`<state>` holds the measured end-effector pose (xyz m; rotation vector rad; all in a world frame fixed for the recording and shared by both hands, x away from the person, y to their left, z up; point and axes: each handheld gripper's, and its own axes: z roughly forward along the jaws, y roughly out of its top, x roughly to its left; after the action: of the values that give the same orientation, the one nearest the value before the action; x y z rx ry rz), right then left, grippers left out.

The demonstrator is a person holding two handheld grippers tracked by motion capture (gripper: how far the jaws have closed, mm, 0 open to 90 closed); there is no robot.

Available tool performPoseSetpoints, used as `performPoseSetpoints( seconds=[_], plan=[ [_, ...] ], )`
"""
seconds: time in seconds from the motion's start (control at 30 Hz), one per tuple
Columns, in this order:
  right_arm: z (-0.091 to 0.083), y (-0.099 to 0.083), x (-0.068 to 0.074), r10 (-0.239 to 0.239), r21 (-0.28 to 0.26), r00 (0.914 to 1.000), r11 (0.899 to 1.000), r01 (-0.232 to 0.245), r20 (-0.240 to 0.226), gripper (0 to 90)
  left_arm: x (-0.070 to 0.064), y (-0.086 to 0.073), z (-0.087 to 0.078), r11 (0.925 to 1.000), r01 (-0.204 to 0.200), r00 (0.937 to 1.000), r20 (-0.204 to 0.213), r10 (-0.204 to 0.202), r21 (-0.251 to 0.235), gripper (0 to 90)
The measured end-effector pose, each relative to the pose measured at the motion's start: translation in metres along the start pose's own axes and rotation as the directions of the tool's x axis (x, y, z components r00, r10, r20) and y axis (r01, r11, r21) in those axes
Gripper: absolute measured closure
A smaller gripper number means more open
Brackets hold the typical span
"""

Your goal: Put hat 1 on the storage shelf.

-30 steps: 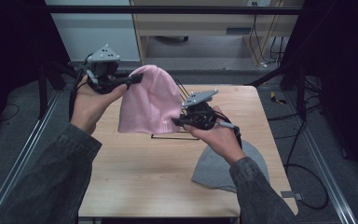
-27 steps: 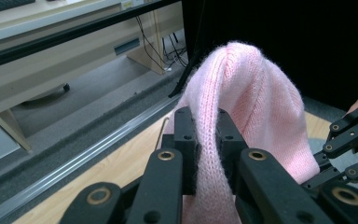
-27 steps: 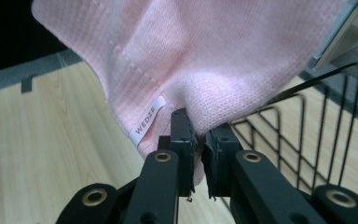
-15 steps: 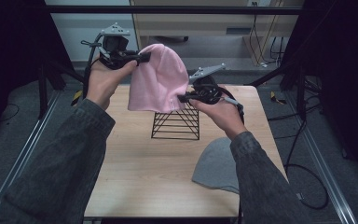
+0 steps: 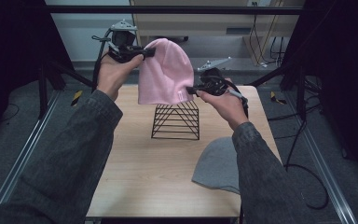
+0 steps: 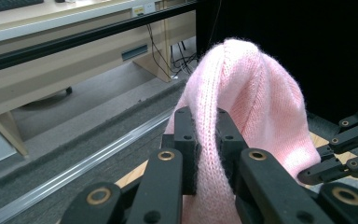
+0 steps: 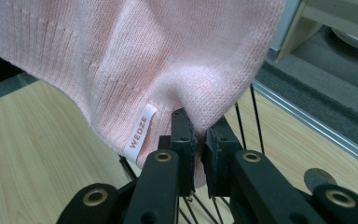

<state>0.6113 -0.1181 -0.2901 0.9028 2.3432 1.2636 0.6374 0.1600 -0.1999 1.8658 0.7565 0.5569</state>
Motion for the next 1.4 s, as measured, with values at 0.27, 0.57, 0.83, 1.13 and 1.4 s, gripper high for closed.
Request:
performPoseSetpoints(
  seconds=[0.27, 0.57, 0.83, 1.13, 1.4],
  plan=[
    [0.003, -0.007, -0.006, 0.0, 0.001, 0.9994, 1.0, 0.0, 0.033, 83.8, -0.001, -0.002, 0.017, 0.9995, -0.032, 0.9995, 0.002, 0.032, -0.009, 81.9],
    [0.007, -0.021, -0.005, -0.023, 0.0, 0.9982, 1.0, 0.023, 0.056, 83.7, -0.004, -0.012, 0.035, 0.9978, -0.06, 0.9982, 0.004, 0.061, -0.028, 81.7],
    [0.007, -0.032, -0.002, -0.049, 0.003, 0.9954, 0.999, 0.049, 0.082, 83.6, -0.008, -0.021, 0.042, 0.997, -0.068, 0.9977, 0.003, 0.068, -0.036, 81.5],
    [0.009, -0.042, 0.001, -0.071, 0.014, 0.9922, 0.997, 0.07, 0.103, 83.4, -0.015, -0.03, 0.046, 0.9953, -0.087, 0.9962, -0.004, 0.087, -0.042, 80.8],
    [0.009, -0.048, 0.003, -0.077, 0.012, 0.9913, 0.997, 0.076, 0.107, 83.2, -0.021, -0.039, 0.043, 0.9937, -0.099, 0.995, -0.008, 0.099, -0.052, 80.5]
  ],
)
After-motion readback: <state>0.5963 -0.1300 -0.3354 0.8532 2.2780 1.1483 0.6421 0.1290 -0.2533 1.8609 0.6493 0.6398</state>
